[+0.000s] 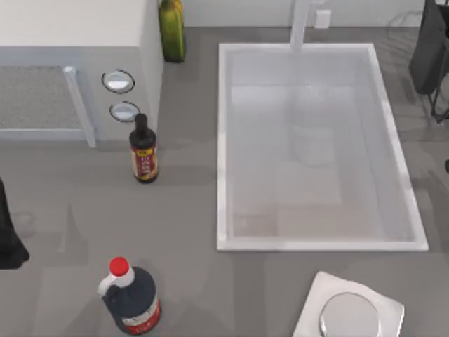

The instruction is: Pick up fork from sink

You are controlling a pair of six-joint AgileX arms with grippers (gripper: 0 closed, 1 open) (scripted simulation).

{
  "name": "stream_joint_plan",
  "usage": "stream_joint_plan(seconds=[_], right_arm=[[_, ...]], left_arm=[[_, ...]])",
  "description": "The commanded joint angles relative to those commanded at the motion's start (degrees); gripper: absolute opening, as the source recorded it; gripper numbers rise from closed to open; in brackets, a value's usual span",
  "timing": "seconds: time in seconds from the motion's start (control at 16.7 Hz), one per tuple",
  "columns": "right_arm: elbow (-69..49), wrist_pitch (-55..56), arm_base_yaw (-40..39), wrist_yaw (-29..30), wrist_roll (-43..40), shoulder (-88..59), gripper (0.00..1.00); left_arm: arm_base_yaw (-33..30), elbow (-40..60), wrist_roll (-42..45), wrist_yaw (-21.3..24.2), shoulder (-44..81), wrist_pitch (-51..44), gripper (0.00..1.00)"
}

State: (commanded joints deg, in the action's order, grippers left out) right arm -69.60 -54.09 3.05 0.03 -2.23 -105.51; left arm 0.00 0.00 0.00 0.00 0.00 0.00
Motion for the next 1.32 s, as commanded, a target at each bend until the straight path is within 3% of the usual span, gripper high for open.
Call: stream_joint_plan(seconds=[0.18, 0.96, 1.32], right_arm=[[0.0, 0.0, 0.0, 0.0, 0.0, 0.0, 0.0], [0.0, 0.0, 0.0, 0.0, 0.0, 0.0, 0.98], [0.0, 0.0, 0.0, 0.0, 0.0, 0.0, 1.0]], left_arm=[[0.0, 0.0, 0.0, 0.0, 0.0, 0.0, 1.0], [0.0, 0.0, 0.0, 0.0, 0.0, 0.0, 1.0], [0.0, 0.0, 0.0, 0.0, 0.0, 0.0, 1.0]])
